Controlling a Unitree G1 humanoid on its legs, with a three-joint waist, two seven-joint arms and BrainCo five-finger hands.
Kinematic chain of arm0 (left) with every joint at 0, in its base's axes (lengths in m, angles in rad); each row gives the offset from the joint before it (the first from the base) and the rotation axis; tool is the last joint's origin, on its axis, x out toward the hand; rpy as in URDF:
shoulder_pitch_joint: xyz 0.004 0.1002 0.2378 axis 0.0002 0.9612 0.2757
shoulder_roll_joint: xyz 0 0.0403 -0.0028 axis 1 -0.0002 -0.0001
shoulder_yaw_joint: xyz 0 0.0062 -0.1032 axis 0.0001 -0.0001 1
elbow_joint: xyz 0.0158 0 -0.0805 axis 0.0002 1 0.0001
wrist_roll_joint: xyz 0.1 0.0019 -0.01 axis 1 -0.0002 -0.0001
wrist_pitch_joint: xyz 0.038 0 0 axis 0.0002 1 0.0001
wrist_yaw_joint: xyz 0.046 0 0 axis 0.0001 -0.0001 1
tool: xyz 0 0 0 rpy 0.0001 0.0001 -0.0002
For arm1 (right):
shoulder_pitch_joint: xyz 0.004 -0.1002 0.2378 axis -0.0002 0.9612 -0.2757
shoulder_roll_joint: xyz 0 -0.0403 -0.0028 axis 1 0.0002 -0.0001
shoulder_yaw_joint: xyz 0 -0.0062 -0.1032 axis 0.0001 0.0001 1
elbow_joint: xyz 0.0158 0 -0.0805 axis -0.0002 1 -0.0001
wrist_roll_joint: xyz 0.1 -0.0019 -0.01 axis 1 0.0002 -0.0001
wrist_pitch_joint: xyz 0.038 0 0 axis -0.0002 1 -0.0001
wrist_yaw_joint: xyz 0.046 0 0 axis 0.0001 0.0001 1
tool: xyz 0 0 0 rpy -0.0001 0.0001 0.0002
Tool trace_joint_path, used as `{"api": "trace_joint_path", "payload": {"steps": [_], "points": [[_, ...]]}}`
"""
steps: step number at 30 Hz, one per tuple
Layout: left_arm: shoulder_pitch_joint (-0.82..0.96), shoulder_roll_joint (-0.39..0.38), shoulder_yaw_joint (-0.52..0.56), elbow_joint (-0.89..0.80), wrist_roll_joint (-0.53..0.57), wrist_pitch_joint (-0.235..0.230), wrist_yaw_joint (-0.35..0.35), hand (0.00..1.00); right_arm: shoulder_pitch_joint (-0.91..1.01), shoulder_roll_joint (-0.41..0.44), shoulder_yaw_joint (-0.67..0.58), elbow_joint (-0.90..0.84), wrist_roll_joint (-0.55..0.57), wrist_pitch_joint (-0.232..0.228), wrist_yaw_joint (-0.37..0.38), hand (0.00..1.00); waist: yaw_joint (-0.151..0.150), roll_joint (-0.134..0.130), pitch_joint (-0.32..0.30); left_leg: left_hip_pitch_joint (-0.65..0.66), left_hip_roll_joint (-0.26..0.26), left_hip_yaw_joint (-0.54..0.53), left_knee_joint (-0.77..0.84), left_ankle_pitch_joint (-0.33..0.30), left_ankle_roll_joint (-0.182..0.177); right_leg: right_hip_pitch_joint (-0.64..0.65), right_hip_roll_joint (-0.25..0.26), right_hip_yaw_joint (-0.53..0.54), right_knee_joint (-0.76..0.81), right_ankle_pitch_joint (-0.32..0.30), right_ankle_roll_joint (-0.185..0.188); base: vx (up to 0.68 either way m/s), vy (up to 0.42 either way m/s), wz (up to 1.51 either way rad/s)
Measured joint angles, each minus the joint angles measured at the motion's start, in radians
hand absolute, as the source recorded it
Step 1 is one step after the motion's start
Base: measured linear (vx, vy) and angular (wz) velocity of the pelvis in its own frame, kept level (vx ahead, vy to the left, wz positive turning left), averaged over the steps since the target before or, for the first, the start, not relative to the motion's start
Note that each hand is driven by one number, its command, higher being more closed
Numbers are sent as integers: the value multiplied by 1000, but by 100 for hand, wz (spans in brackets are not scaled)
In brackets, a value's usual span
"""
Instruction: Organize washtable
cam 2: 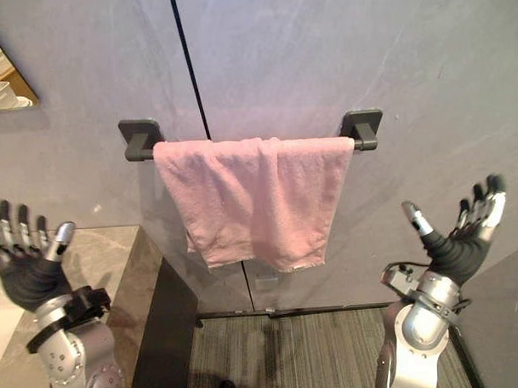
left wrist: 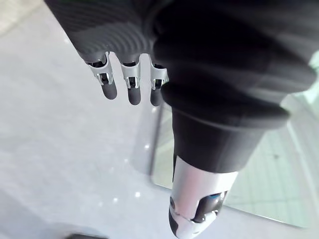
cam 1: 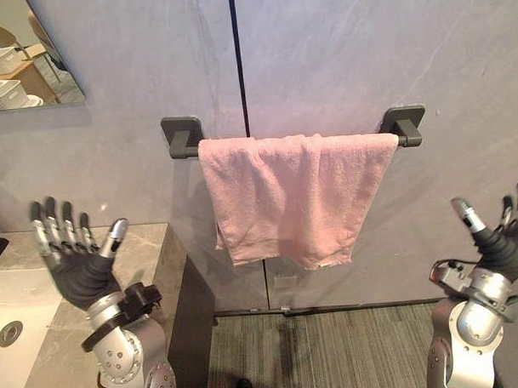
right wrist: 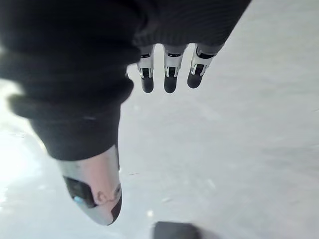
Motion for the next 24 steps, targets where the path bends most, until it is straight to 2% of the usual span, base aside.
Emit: {"api": "trace_joint_path", "payload": {"steps": [4, 7, 11, 15, 16, 18, 21, 24], "points": [[-42, 37, -36, -68, 44, -18, -3, 0, -65, -59, 91, -47, 3, -40, 68, 0, 0, -1, -2, 15, -1, -5, -4, 0, 0, 18, 0, -6, 0, -1, 1, -26, -3, 4], [-76, 74, -123, -105, 41, -40, -36, 0, -110, -101, 203, -52, 47, -65, 147, 0, 2, 2, -21, 16, -1, -9, -4, 0, 0, 19, -1, -8, 3, -1, 1, -21, -3, 2], [-120, 95, -305, -108, -71, -54, -137, 0, -175, -119, 391, -51, 169, -73, 273, 0, 2, 2, -29, 28, -2, -11, -4, 1, 1, 28, -1, -8, 8, -1, 1, -17, 0, 1], [-145, 120, -463, -45, -153, -49, -224, 0, -182, -147, 532, -48, 241, -70, 369, 0, 3, 3, -39, 30, -4, -11, -4, 1, 1, 28, -3, -8, 14, -2, 3, -34, 4, 1], [-157, 130, -526, 4, -205, -36, -266, 0, -182, -162, 586, -37, 273, -67, 409, 0, 2, 5, -48, 31, -6, -11, -4, 2, 2, 28, -5, -7, 15, -3, 4, 0, 0, 0], [-157, 140, -578, 48, -247, -18, -306, 0, -182, -182, 620, -13, 298, -62, 442, 0, 2, 7, -54, 33, -7, -9, -4, 2, 2, 27, -6, -4, 16, -4, 5, -28, 12, -2], [-159, 171, -656, 127, -290, 31, -378, 0, -172, -235, 673, 63, 329, -23, 508, 0, 2, 8, -56, 36, -6, -1, -4, 2, 2, 24, -7, 5, 22, -5, 7, -34, 9, -7], [-157, 200, -677, 198, -312, 68, -413, 0, -100, -296, 677, 121, 337, -2, 554, 0, 3, 9, -55, 33, -7, 1, -4, 3, 4, 15, -8, 8, 31, -6, 8, -10, 2, -2]]}}
